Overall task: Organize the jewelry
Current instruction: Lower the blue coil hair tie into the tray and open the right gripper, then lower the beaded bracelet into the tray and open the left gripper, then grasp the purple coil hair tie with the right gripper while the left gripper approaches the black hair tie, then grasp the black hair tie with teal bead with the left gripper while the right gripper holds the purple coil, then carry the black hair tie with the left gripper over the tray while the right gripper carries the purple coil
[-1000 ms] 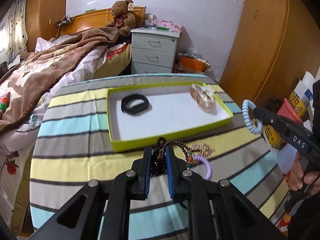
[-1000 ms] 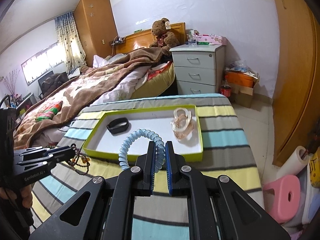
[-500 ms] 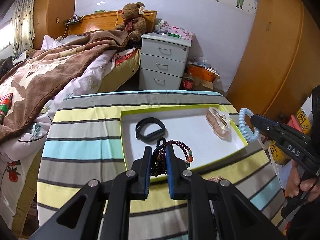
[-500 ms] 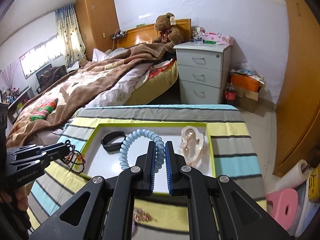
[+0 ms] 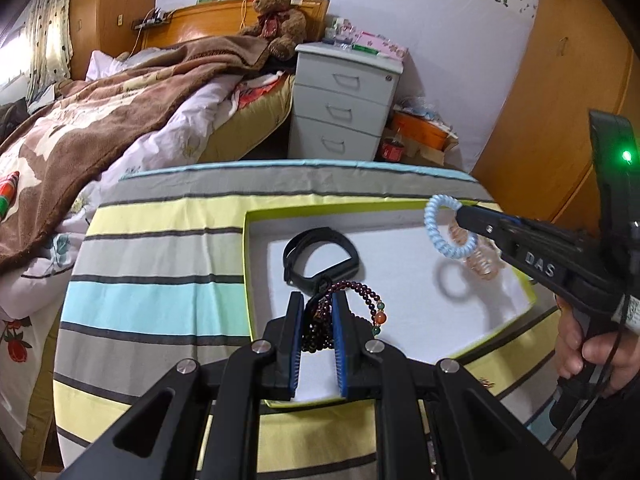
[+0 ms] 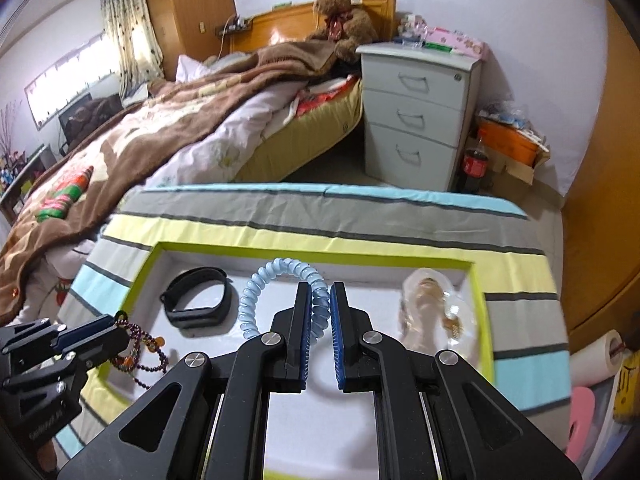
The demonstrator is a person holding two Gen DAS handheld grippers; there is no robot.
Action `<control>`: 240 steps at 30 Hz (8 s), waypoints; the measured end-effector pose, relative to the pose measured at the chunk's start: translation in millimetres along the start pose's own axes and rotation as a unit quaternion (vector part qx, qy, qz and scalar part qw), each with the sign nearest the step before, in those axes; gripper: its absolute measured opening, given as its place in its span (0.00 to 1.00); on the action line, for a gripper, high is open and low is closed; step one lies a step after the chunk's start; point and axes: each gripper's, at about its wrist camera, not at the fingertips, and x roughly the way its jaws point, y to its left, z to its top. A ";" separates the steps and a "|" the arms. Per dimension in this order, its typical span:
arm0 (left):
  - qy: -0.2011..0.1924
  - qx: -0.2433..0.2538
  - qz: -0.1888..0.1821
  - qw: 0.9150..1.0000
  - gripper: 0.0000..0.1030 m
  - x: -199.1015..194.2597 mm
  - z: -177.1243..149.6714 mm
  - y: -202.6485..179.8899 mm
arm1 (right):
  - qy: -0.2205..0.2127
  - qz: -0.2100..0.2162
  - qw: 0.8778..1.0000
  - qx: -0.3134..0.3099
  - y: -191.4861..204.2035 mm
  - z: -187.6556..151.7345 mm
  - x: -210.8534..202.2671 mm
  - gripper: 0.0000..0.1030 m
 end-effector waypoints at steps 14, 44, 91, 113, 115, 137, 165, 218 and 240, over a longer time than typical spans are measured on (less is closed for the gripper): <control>0.035 -0.002 0.015 0.999 0.14 35.0 -5.6 6.5 | 0.041 -0.008 0.999 -0.013 4.7 3.5 41.3 0.09; 0.032 -0.009 0.015 0.999 0.33 30.5 -3.8 2.8 | 0.032 -0.010 0.999 -0.004 3.3 4.4 32.2 0.22; -0.014 -0.031 -0.070 0.997 0.55 -81.2 -126.2 -2.1 | 0.018 0.025 1.000 0.006 20.3 -146.7 -71.9 0.42; -0.001 -0.050 -0.077 0.996 0.55 -76.9 -141.9 15.6 | 0.021 -0.009 0.999 -0.046 40.3 -154.6 -69.4 0.10; 0.001 -0.048 -0.077 0.996 0.55 -76.0 -142.1 14.0 | 0.009 -0.013 0.999 -0.040 36.8 -155.4 -74.6 0.09; 0.051 0.071 -0.072 0.994 0.55 -34.8 -111.6 -43.5 | -0.036 -0.018 0.999 0.025 -10.5 -173.2 -116.4 0.09; 0.069 0.136 -0.057 0.987 0.18 -15.6 -106.2 -77.4 | -0.043 0.005 0.998 0.037 -16.5 -174.9 -118.1 0.09; -0.026 0.073 -0.074 0.994 0.18 -75.2 -48.3 -54.7 | -0.098 -0.013 0.994 0.042 -14.6 -114.1 -153.9 0.09; 0.019 0.064 -0.040 0.997 0.18 14.8 23.4 -42.5 | -0.033 -0.032 0.998 0.044 -28.8 -56.2 -54.7 0.09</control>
